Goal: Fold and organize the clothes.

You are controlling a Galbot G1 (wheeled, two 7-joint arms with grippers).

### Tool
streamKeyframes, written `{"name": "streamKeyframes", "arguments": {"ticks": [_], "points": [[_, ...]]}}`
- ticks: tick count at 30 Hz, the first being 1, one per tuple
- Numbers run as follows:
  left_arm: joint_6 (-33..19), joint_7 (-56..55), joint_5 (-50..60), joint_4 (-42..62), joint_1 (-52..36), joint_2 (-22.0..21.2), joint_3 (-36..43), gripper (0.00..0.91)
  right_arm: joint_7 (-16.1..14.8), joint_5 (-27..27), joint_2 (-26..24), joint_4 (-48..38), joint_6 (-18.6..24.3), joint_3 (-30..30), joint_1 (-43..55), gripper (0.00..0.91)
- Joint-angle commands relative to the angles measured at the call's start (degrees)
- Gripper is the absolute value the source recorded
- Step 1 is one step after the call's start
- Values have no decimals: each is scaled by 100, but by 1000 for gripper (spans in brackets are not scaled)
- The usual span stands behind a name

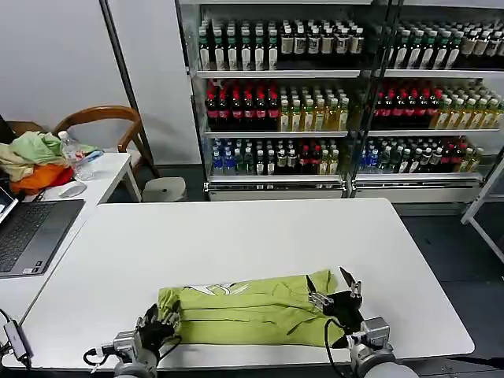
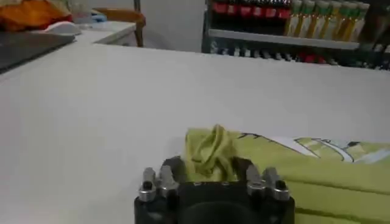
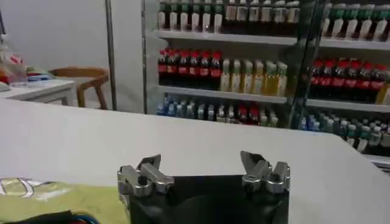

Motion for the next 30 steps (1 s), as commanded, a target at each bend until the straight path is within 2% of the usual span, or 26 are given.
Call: {"name": "streamKeyframes", "arguments": {"ticks": [1, 6, 11, 15, 30], "points": [[64, -33, -31, 10, 2, -60, 92, 50, 5, -49, 10, 10, 21, 10, -16, 907], [65, 53, 71, -24, 7, -72, 126, 50, 9, -54, 3, -23, 25, 6, -13, 907], [167, 136, 814, 44, -42, -165, 35, 40, 28, -71, -5, -28, 26, 2, 7, 907], [223, 244, 925, -15, -40, -189, -303, 40, 37, -68, -29, -33, 25, 22, 50, 907], [1026, 826, 1435, 169, 345, 490, -3138, 30, 69, -65, -21, -96, 59, 58, 127, 907]]}}
